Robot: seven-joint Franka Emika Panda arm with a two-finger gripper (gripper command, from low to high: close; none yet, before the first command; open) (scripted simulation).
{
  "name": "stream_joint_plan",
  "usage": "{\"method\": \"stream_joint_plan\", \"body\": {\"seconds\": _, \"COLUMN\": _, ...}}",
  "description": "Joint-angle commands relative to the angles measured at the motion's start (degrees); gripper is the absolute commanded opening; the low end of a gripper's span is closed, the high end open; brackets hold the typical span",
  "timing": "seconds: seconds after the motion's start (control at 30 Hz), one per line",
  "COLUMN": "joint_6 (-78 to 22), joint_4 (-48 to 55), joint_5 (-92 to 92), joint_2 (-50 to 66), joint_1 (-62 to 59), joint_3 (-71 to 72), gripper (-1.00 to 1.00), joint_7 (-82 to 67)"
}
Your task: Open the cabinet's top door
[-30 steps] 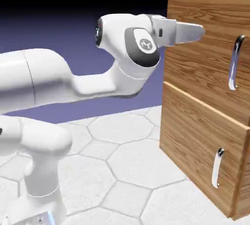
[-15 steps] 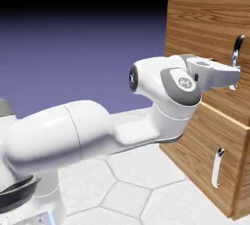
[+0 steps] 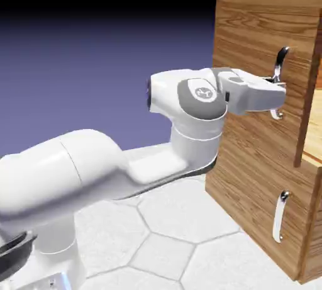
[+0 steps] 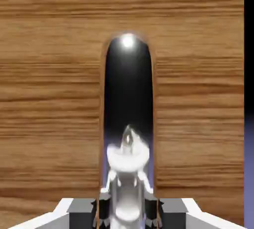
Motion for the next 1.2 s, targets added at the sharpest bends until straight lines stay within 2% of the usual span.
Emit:
{"method": "stream_joint_plan", "body": {"seconds": 0.0, "joint_6": -1.7, "joint_4": -2.1, "joint_5": 0.3, "joint_2": -0.4, "joint_1": -1.9, "joint_3": 1.5, "gripper": -1.0, "joint_7": 0.8}}
{"method": "stream_joint_plan", "body": {"seconds": 0.27, "joint_6": -14.8, "joint_4": -17.9, "joint_5": 8.6, "joint_2": -5.0, "joint_1": -16.8, "joint_3": 16.7, "gripper": -1.0, "joint_7": 4.9}}
{"method": "stream_joint_plan", "body": {"seconds": 0.53, "joint_6": -25.7, "joint_4": -27.3, "joint_5": 22.7, "joint_2": -10.3, "joint_1": -24.3, "joint_3": 33.3, "gripper": -1.0, "joint_7": 5.9}}
{"method": "stream_joint_plan", "body": {"seconds": 0.83, "joint_6": -36.8, "joint_4": -31.4, "joint_5": 39.7, "joint_2": -13.4, "joint_1": -25.8, "joint_3": 52.0, "gripper": -1.0, "joint_7": 6.5}}
{"method": "stream_joint_plan", "body": {"seconds": 1.17, "joint_6": -49.3, "joint_4": -29.8, "joint_5": 58.3, "joint_2": -10.3, "joint_1": -25.3, "joint_3": 72.8, "gripper": -1.0, "joint_7": 8.8}}
